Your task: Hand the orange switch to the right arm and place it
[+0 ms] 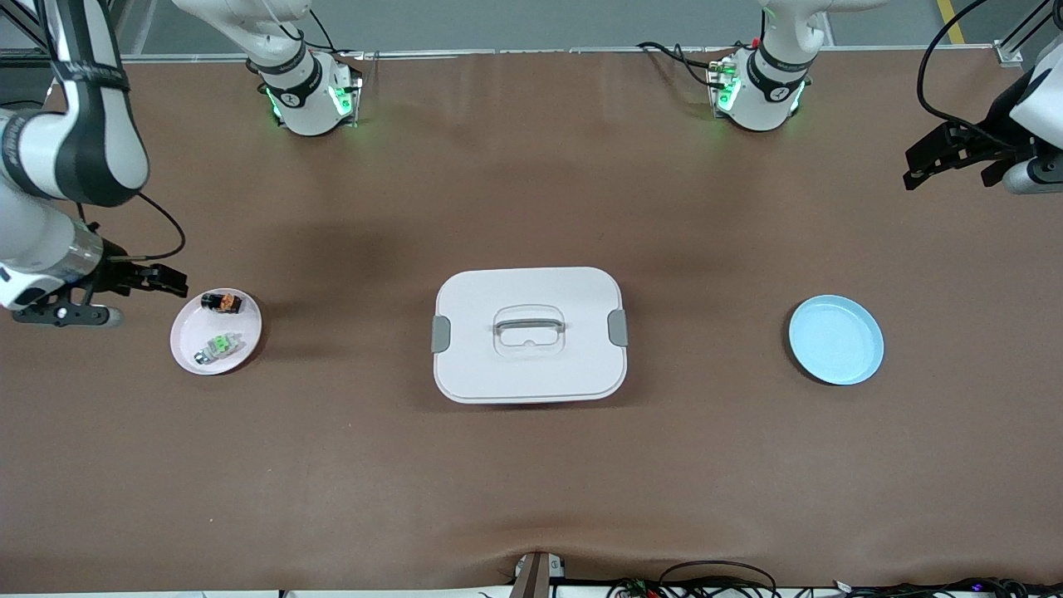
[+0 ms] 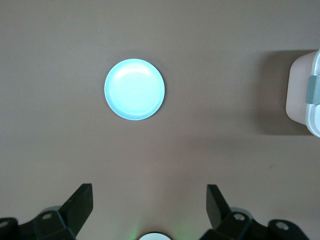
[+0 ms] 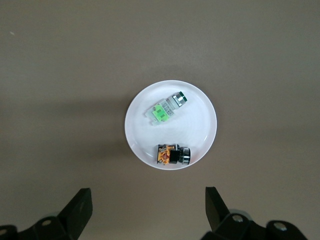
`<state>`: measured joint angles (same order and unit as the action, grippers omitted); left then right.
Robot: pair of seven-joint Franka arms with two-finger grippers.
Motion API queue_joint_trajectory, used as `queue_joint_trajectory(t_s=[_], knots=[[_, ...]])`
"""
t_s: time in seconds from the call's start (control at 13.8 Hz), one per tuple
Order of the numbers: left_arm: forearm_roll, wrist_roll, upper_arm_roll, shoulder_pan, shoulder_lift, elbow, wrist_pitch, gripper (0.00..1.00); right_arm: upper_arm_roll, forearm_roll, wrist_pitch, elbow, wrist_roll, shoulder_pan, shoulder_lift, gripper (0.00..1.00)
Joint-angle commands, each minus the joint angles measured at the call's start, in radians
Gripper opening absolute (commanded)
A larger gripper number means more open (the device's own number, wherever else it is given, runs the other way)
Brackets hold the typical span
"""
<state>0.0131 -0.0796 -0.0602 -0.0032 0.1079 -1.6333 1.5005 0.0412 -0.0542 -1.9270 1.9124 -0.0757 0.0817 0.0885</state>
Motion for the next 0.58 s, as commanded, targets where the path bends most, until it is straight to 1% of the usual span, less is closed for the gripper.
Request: queue_joint_trajectory(t_s=[0.0,0.15,0.36,0.51], knots=[[-0.002,0.003,0.002,0.0,0.006,0.0,-0.005,1.0,0.003,0.023,0.147,-0.128,0.02,-0.02,-0.01,1.0],[-0.002,0.003,0.0,0.0,0.006,0.0,-0.005,1.0,0.003,0.036,0.245,-0.161,0.019,-0.02,-0.056,1.0],[-0.001,0.003,0.0,-0.001,0.004,-0.002,-0.005,1.0,0.003,0.048,0.316,-0.162,0.019,-0.02,-0.165,1.0],[-0.001,0.003,0.0,-0.001,0.004,0.0,-0.005,1.0,0.006,0.048,0.342,-0.164,0.019,-0.019,-0.21,1.0]])
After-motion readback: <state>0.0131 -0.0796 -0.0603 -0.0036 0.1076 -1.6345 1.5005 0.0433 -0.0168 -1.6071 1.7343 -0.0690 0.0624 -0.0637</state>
